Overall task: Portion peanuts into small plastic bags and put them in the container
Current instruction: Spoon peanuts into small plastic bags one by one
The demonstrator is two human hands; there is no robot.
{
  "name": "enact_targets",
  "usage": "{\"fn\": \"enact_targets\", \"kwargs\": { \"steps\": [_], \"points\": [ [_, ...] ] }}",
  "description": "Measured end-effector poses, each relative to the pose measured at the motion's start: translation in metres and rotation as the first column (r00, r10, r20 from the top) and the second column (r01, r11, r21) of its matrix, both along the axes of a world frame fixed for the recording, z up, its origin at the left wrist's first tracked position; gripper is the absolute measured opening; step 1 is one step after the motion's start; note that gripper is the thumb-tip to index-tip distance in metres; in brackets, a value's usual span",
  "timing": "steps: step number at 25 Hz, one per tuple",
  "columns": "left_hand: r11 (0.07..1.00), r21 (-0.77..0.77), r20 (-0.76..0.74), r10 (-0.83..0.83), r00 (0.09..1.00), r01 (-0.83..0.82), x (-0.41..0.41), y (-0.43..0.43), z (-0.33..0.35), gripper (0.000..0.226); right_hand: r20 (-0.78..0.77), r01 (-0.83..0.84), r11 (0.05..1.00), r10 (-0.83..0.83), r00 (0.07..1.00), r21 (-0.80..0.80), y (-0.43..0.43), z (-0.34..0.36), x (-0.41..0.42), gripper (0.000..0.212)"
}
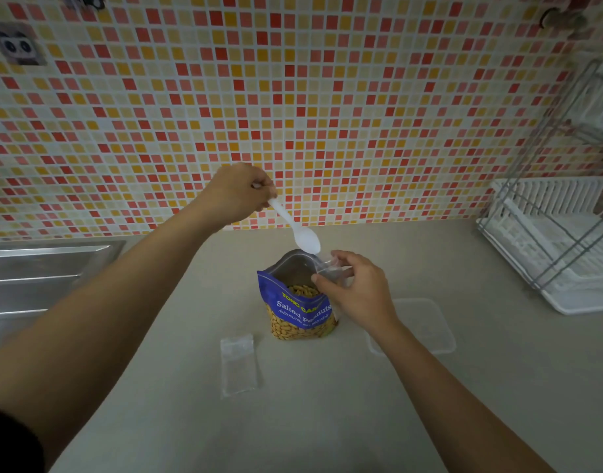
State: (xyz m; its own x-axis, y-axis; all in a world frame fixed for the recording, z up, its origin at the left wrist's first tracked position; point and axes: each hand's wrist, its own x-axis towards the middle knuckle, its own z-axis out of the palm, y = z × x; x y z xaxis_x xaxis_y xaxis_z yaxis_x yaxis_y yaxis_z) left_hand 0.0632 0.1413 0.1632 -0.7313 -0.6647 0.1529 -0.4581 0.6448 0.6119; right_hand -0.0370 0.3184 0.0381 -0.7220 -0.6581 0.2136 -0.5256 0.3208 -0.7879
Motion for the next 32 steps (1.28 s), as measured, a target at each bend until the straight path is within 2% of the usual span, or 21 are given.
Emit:
{"fn": "enact_targets", "kwargs": {
  "steps": [3, 6, 9, 12, 14, 18, 20, 22, 24, 25, 28, 30, 32],
  "points": [
    [0.999, 0.022, 0.091, 0.034, 0.995, -0.036, 0.008, -0.012, -0.032, 0.021, 0.085, 0.001, 1.0, 0.0, 0.996, -0.014, 0.003, 0.001, -0.002, 0.057],
    [0.998, -0.009, 0.203, -0.053, 0.978, 0.056, 0.009, -0.007, -0.061, 0.022, 0.216, 0.044, 0.997, -0.03, 0.976, -0.059, 0.005, 0.003, -0.006, 0.054],
    [0.977, -0.068, 0.314, -0.171, 0.934, 0.202, 0.005, 0.002, -0.08, 0.024, 0.247, 0.089, 0.992, -0.066, 0.967, -0.084, 0.007, 0.008, -0.008, 0.049],
    [0.976, -0.111, 0.335, -0.141, 0.931, 0.188, 0.006, 0.002, -0.087, 0.024, 0.254, 0.101, 0.989, -0.071, 0.965, -0.11, 0.009, 0.014, -0.01, 0.046],
    [0.978, -0.132, 0.294, -0.115, 0.949, 0.159, 0.01, 0.001, -0.088, 0.026, 0.256, 0.105, 0.987, -0.071, 0.964, -0.122, 0.01, 0.017, -0.01, 0.045],
    [0.993, -0.034, 0.211, -0.107, 0.972, 0.117, 0.018, 0.003, -0.09, 0.032, 0.273, 0.126, 0.98, -0.081, 0.958, -0.151, 0.007, 0.023, -0.008, 0.047],
    [0.996, -0.043, 0.167, -0.067, 0.984, 0.076, 0.022, 0.008, -0.09, 0.033, 0.286, 0.13, 0.979, -0.081, 0.955, -0.156, 0.005, 0.026, -0.007, 0.047],
    [0.994, -0.106, 0.024, 0.003, 1.0, 0.0, 0.027, 0.017, -0.089, 0.028, 0.286, 0.127, 0.98, -0.079, 0.955, -0.152, 0.003, 0.028, -0.005, 0.048],
    [0.993, -0.118, -0.123, -0.017, 0.992, 0.003, 0.033, 0.036, -0.087, 0.023, 0.309, 0.135, 0.975, -0.075, 0.948, -0.176, 0.002, 0.032, -0.004, 0.048],
    [0.995, -0.08, -0.154, -0.074, 0.985, 0.062, 0.035, 0.048, -0.086, 0.023, 0.33, 0.141, 0.971, -0.072, 0.941, -0.192, 0.001, 0.033, -0.003, 0.048],
    [0.964, 0.159, -0.183, -0.184, 0.966, 0.214, 0.035, 0.084, -0.094, 0.034, 0.37, 0.125, 0.966, -0.034, 0.928, -0.226, 0.002, 0.037, -0.002, 0.037],
    [0.951, 0.243, -0.21, -0.14, 0.968, 0.19, 0.03, 0.1, -0.104, 0.036, 0.39, 0.092, 0.967, 0.008, 0.921, -0.236, 0.006, 0.038, -0.001, 0.041],
    [0.939, 0.308, -0.254, -0.07, 0.965, 0.15, 0.027, 0.109, -0.111, 0.026, 0.427, 0.049, 0.971, 0.057, 0.903, -0.233, 0.014, 0.037, -0.004, 0.049]
  ]
}}
